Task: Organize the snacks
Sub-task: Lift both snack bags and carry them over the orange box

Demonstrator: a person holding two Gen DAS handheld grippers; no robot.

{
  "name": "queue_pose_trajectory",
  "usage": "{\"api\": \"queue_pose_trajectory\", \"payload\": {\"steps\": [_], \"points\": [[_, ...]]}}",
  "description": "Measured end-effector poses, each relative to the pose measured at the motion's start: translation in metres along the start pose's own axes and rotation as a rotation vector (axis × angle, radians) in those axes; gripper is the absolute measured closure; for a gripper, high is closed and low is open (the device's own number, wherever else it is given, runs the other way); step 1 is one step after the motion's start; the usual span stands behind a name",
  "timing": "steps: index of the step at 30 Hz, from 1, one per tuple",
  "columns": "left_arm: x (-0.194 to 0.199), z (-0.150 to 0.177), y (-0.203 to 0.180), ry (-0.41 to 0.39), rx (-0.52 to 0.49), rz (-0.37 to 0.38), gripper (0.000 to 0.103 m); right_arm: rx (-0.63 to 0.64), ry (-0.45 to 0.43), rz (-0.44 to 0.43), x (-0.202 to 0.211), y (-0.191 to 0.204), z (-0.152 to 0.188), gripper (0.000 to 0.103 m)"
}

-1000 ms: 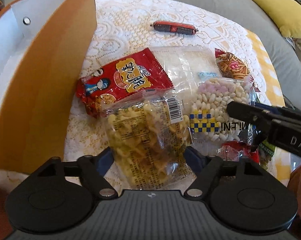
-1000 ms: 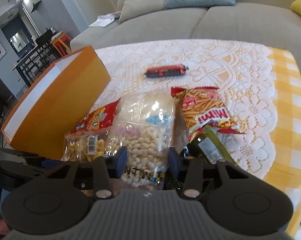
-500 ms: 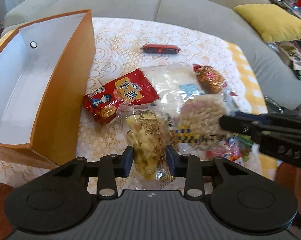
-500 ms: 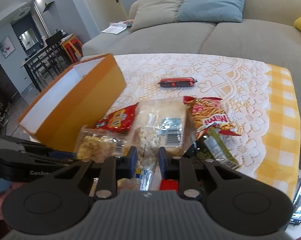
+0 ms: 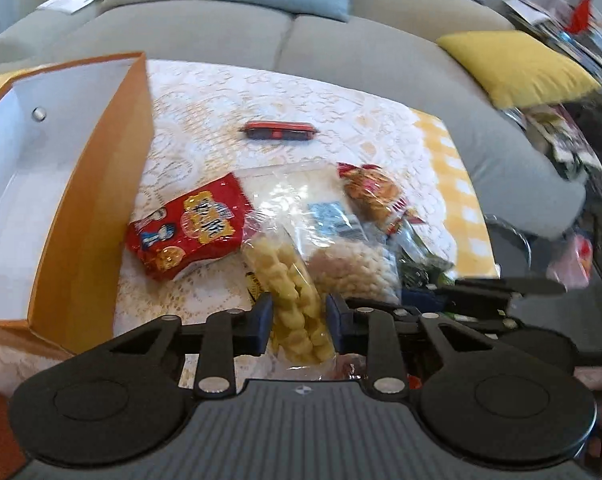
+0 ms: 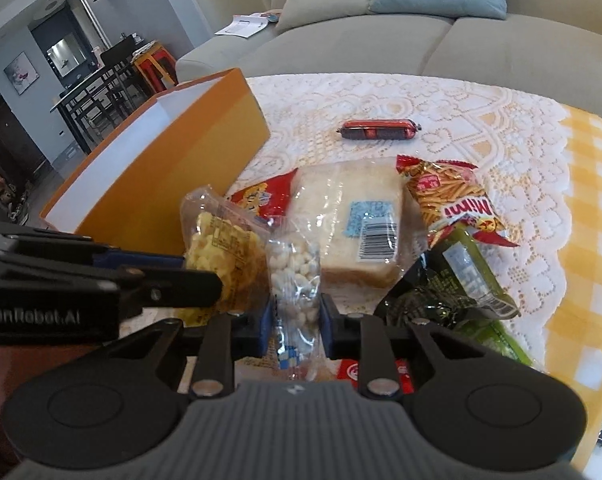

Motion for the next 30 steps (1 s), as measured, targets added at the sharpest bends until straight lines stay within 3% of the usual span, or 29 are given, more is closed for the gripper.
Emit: {"api": "queue_pose_trajectory", "payload": {"steps": [7,16,21,28,30], "points": [[0.002,-0.003,-0.007,-0.014,-0.011,0.070,0.076,0.016,0.013,-0.013,0.000,0.001,0.000,0.081],[-0.001,-0.012,-0.021,0.018,-0.003,0.103,0.076,0.002,0.031,0.004,0.003,-0.006,0.000,0.082],[-0.005,-0.016,-0.032,0.027,-0.025,0.067,0.076,-0.091,0.032,-0.038,0.009,-0.023,0.000,0.082],[0.000,-0.012,-0.051,-0.012,-0.107,-0.084,0.074,-0.139,0.049,-0.063,0.006,-0.032,0.002,0.082],[0.004,-0.011,-0.051,-0.024,-0.103,-0.125,0.060,-0.128,0.048,-0.064,0.007,-0.030,0.002,0.082]]}}
Point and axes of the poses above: each gripper's, at about its wrist camera, not at the fingertips, and x roughly against the way its jaws point, y to its left, z to its underside, the point moved 2 cm from there along -x, roughly the way its jaws point, and after that the axes turned 7 degrees about y, right-handed, at the moved point
